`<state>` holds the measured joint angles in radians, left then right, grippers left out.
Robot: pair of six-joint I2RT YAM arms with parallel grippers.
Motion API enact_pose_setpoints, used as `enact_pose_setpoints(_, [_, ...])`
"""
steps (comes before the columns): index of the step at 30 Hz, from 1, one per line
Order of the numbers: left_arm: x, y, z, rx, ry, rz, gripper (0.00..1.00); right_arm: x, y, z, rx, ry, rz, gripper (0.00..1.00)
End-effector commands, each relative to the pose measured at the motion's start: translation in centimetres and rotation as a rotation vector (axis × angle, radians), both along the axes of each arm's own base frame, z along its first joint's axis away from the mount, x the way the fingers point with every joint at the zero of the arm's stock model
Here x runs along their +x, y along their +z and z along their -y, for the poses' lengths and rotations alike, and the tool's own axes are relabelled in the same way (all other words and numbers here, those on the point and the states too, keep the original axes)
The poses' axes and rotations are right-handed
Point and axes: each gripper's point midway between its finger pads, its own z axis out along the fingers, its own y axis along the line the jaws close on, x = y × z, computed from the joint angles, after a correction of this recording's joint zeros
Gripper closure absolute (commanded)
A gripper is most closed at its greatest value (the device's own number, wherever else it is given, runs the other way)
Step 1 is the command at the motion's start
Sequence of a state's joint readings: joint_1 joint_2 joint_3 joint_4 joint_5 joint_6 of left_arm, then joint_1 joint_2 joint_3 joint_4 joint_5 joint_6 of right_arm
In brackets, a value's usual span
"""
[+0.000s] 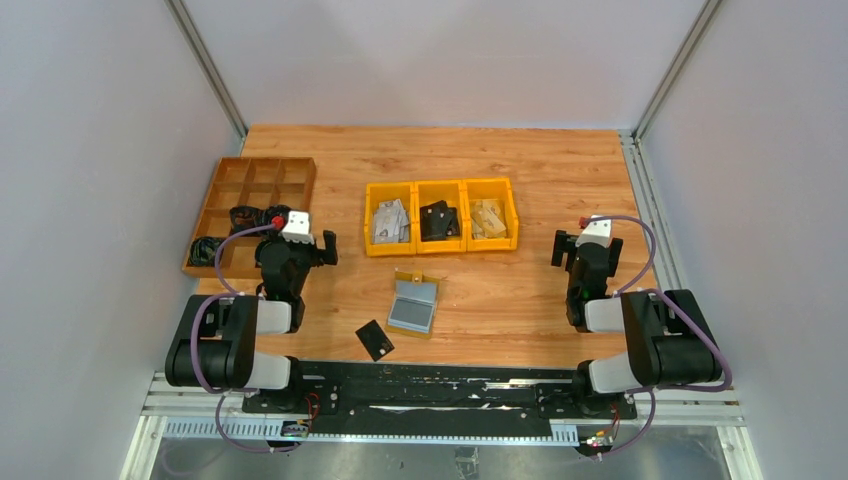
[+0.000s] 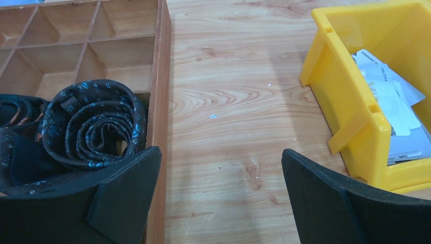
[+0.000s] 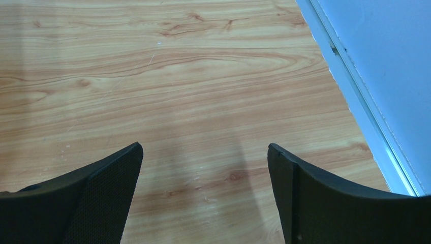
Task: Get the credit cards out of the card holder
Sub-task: Reset both arms
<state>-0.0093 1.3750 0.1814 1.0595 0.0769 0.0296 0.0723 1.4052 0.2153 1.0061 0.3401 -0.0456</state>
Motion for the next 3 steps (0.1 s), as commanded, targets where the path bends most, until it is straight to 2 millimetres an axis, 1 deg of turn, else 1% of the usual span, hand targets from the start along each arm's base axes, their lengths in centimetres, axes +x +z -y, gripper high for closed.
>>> enact_pose_setpoints(1, [0.57,0.94,-0.77,0.011,0.035,0.030,0.00,0.23,0.86,0.29,-0.006,-0.004,0.034,0.05])
enact_pose_setpoints(3, [0.58,0.96,-0.78,0.016,0.040,0.030,0.00,0.24,0.88,0.29,-0.006,-0.004,0.034,0.04])
